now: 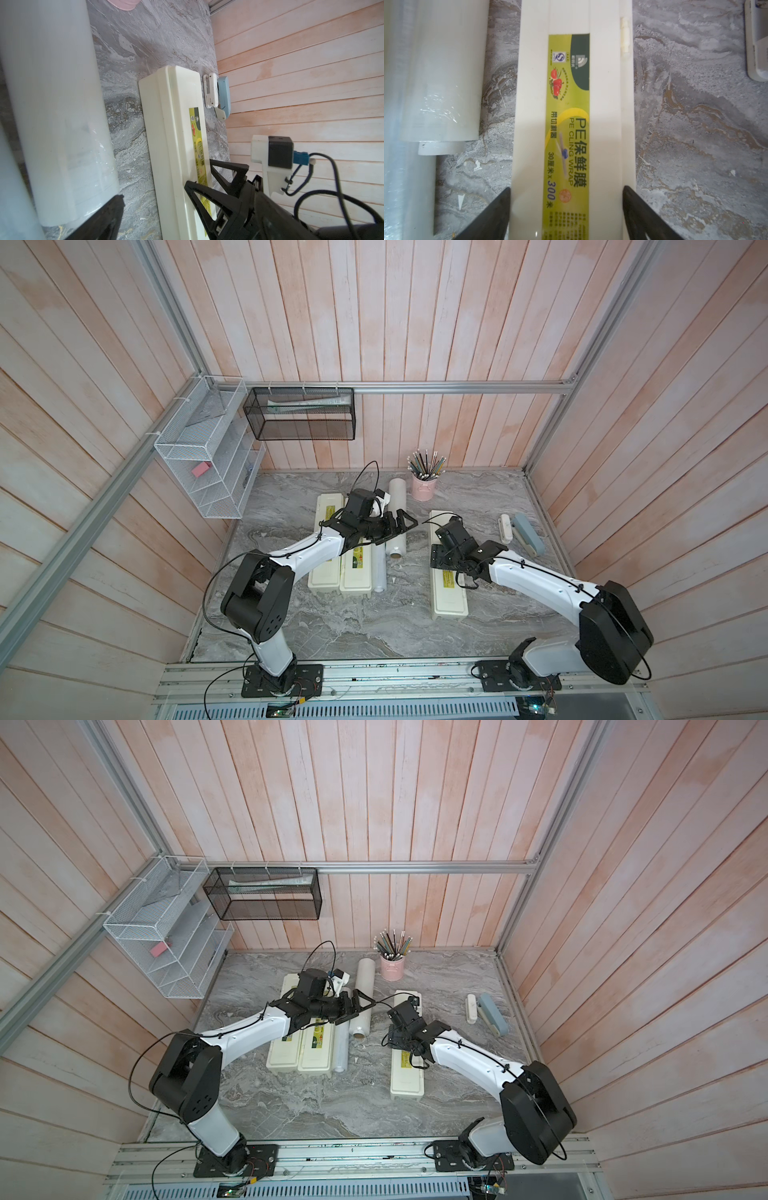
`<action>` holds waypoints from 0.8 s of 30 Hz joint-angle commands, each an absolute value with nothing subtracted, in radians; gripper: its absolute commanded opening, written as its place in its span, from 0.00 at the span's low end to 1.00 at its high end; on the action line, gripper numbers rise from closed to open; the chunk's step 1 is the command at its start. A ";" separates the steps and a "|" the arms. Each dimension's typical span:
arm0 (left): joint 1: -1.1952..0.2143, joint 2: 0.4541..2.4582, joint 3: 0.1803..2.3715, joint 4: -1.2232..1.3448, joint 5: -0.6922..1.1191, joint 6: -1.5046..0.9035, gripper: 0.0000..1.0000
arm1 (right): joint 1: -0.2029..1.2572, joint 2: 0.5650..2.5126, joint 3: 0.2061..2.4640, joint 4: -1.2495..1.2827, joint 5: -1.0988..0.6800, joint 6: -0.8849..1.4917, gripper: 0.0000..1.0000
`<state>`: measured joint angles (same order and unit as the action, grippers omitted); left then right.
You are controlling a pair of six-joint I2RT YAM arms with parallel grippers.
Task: Put plastic wrap rolls into dispensers
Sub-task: Open the lid of the plastic wrap cutting box.
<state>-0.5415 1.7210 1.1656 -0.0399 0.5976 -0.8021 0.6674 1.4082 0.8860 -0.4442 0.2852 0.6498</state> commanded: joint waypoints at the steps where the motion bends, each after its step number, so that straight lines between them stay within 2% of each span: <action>1: -0.535 1.697 1.149 0.009 0.620 -0.824 1.00 | 0.673 1.421 0.853 -0.482 0.305 0.654 0.78; 5: -0.546 1.705 1.139 0.087 0.652 -0.878 1.00 | 0.672 1.419 0.856 -0.481 0.310 0.616 0.70; 10: -0.582 1.745 1.160 0.187 0.686 -0.937 1.00 | 0.647 1.354 0.837 -0.429 0.225 0.535 0.65; 24: -0.657 1.923 1.200 0.403 0.673 -1.067 1.00 | 0.488 1.168 0.758 -0.313 -0.005 0.409 0.64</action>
<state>-0.6502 1.9030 1.1610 0.3252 0.6758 -1.0370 0.5079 1.2034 0.7536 -0.3893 0.0357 0.4549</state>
